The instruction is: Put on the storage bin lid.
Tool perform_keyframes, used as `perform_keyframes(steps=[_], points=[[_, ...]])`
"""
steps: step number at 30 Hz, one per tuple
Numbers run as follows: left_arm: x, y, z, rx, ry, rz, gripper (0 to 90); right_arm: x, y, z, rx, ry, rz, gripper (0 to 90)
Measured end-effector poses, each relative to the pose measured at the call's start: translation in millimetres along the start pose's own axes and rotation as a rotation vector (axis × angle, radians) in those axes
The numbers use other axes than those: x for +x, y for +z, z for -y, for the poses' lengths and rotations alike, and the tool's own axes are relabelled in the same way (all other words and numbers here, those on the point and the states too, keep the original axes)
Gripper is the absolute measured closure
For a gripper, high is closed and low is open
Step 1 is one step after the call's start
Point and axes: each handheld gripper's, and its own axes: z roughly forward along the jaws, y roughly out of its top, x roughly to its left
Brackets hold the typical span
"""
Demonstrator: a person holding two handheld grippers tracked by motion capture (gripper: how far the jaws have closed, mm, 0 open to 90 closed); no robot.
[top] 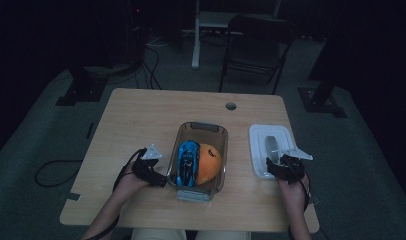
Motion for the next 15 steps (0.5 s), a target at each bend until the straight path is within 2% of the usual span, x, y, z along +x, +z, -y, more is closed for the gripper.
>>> perform_keyframes(steps=[5,7,12,15], points=[[-4.9,3.4,0.7,-0.007,-0.001,0.014,0.4,-6.8,20.8,-2.8,0.034,0.03,0.014,42.0],[-7.9,5.0,0.3,-0.004,0.005,0.019,0.4,-10.0,26.0,-4.0,0.043,0.043,0.0,44.5],[-15.3,7.6,-3.0,-0.001,0.018,0.031,0.3,-10.7,34.1,-6.8,0.071,0.034,-0.007,48.0],[-19.4,9.3,-5.4,-0.007,0.02,0.049,0.3,-9.7,37.9,-7.3,0.088,0.026,-0.007,55.8]])
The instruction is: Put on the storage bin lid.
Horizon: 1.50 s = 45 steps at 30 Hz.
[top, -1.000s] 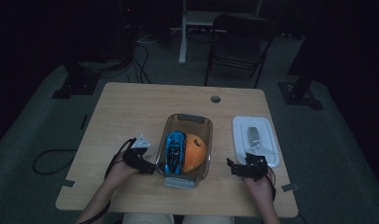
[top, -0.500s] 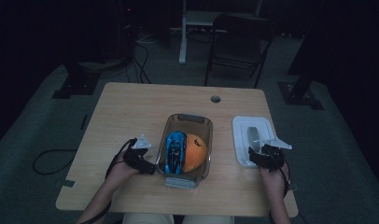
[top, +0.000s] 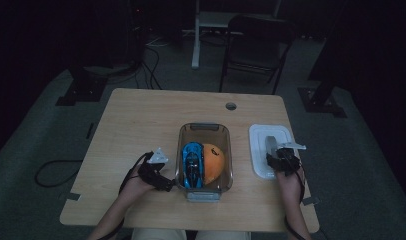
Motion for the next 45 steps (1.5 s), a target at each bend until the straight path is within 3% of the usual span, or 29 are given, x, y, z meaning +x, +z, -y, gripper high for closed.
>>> perform_keyframes(steps=[2,5,8,12,21,22,23,32,35,41,45], points=[[-2.8,1.4,-1.7,-0.001,0.007,0.006,0.3,0.1,0.5,0.3,0.007,-0.002,0.019,65.6],[-5.5,2.9,-3.2,-0.007,0.012,0.016,0.4,-1.5,-1.5,0.9,0.009,0.019,-0.005,66.7],[-8.7,5.2,-4.8,-0.013,0.016,0.025,0.3,-0.2,-7.9,2.4,0.0,0.006,-0.004,67.1],[-11.7,8.2,-6.5,-0.016,0.018,0.031,0.3,1.0,-22.4,2.9,-0.028,0.007,-0.004,67.3],[-21.0,16.6,-11.9,-0.009,0.039,0.046,0.3,11.8,-78.1,-8.2,-0.151,0.001,-0.041,67.5],[-21.0,16.6,-11.9,-0.009,0.039,0.046,0.3,11.8,-78.1,-8.2,-0.151,0.001,-0.041,67.5],[-22.7,18.6,-12.7,-0.009,0.041,0.051,0.3,17.3,-93.1,-14.1,-0.182,-0.01,-0.046,67.5],[-32.2,27.8,-18.9,-0.003,0.061,0.062,0.3,37.0,-132.4,-32.0,-0.266,-0.031,-0.109,67.5],[-34.1,30.2,-20.5,-0.005,0.06,0.063,0.3,43.0,-138.7,-34.2,-0.282,-0.042,-0.132,67.5],[-45.0,39.9,-25.8,-0.002,0.075,0.083,0.3,75.9,-153.4,-42.9,-0.324,-0.097,-0.244,67.6],[-45.8,40.6,-25.7,-0.003,0.073,0.077,0.3,90.1,-153.1,-46.9,-0.327,-0.132,-0.279,67.5]])
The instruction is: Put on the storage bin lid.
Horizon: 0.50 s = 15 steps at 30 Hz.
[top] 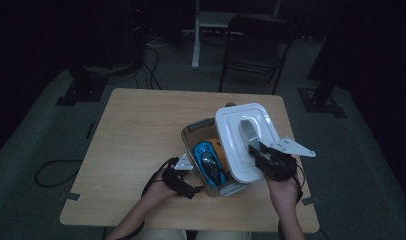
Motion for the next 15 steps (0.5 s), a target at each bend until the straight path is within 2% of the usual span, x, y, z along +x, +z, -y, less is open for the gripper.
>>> perform_keyframes(steps=[2,3,4,6,10,12,15], points=[[3.3,-2.0,4.1,-0.003,-0.03,-0.015,0.4,12.8,9.6,-3.9,0.01,-0.042,-0.037,67.6],[3.3,-2.0,4.1,-0.003,-0.03,-0.015,0.4,12.8,9.6,-3.9,0.01,-0.042,-0.037,67.6],[6.2,-4.0,8.6,-0.007,-0.05,-0.03,0.3,17.2,15.8,-5.0,0.021,-0.043,-0.067,67.5],[8.0,-5.7,11.8,-0.005,-0.062,-0.042,0.3,23.0,23.7,-5.4,0.032,-0.047,-0.097,67.6],[9.9,-9.4,16.4,-0.011,-0.081,-0.062,0.4,33.7,35.6,-4.4,0.053,-0.057,-0.127,67.5],[10.2,-10.2,17.5,-0.011,-0.083,-0.06,0.4,36.4,38.9,-4.0,0.057,-0.062,-0.13,67.6],[10.5,-13.2,20.4,-0.012,-0.082,-0.069,0.4,43.7,51.7,-2.1,0.081,-0.08,-0.159,67.6]])
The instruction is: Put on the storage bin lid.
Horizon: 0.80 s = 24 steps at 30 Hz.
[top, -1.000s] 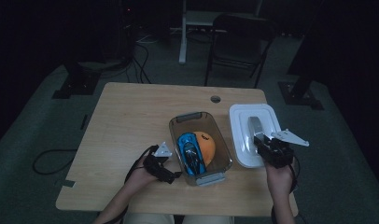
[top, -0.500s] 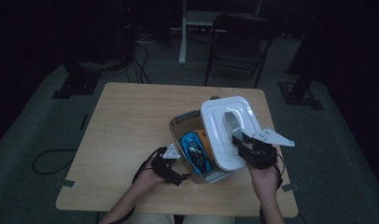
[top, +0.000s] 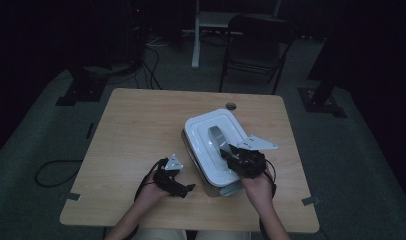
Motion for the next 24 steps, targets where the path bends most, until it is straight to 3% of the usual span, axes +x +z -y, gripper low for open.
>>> perform_keyframes(steps=[9,24], points=[[1.5,-3.8,0.5,-0.007,-0.007,-0.005,0.4,1.6,16.1,3.2,0.046,-0.002,-0.018,67.5],[3.3,-5.8,0.3,-0.003,-0.009,-0.007,0.4,4.7,15.4,6.2,0.063,0.012,-0.04,67.6]])
